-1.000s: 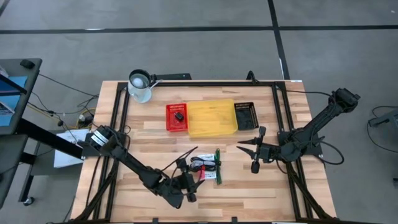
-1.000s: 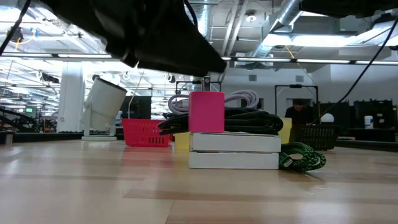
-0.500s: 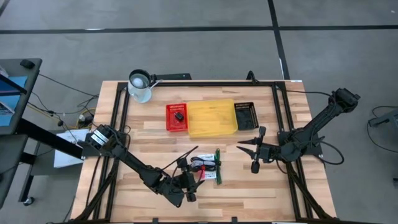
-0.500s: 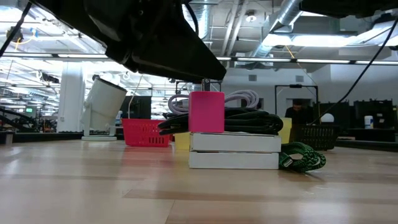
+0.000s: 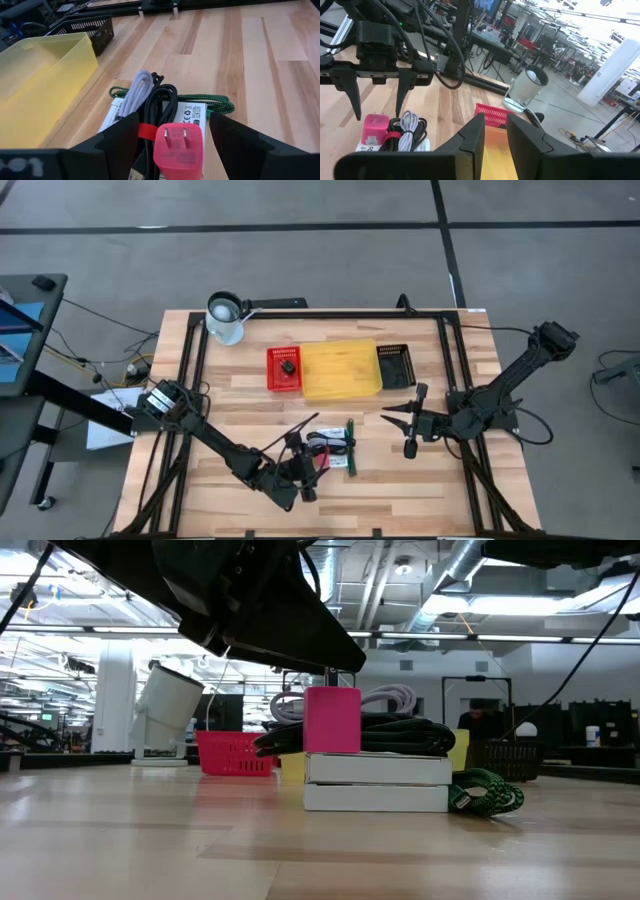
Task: Pick and place items into bin
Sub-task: Put the pink charger adapter into the red bin
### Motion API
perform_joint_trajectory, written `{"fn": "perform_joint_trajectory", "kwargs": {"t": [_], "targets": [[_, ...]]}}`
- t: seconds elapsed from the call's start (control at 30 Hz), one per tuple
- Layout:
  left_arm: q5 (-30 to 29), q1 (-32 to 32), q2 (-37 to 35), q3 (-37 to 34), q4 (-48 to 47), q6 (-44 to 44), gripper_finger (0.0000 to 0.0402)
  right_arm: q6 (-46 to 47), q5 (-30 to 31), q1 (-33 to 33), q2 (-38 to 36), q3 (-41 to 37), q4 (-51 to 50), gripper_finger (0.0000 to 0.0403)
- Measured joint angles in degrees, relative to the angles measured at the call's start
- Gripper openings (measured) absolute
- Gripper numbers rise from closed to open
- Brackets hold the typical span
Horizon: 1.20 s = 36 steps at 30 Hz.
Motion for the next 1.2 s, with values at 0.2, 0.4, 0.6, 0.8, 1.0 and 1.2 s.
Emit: {"fn": "perform_joint_trajectory", "kwargs": {"t": [0.2, 0.4, 0.6, 0.8, 1.0, 1.2], "targets": [[-0.25, 0.00, 0.02, 0.00, -0.54, 0.00, 0.0235, 0.00, 0.00, -0.01, 0.00, 0.00, 0.00, 0.0077], [-0.28, 0.00, 0.03, 0.00, -0.83, 0.00, 0.0214, -0.01, 0.00, 0.00, 0.00, -0.01, 0.00, 0.0077], [-0.07, 0.00, -0.09, 0.00, -0.98, 0.00, 0.0161, -0.02, 0.00, 0.00, 0.00, 0.00, -0.02, 0.0077], [0.02, 0.00, -0.15, 0.00, -0.98, -0.02, 0.0127, -0.02, 0.00, -0.02, 0.00, 0.00, -0.02, 0.0077], [0.02, 0.00, -0.17, 0.00, -1.01, -0.04, 0.0114, -0.02, 0.00, -0.02, 0.00, 0.00, -0.02, 0.0077], [0.93, 0.31, -0.20, 0.00, -1.05, -0.07, 0.0113, -0.04, 0.00, -0.01, 0.00, 0.00, -0.02, 0.0077]]}}
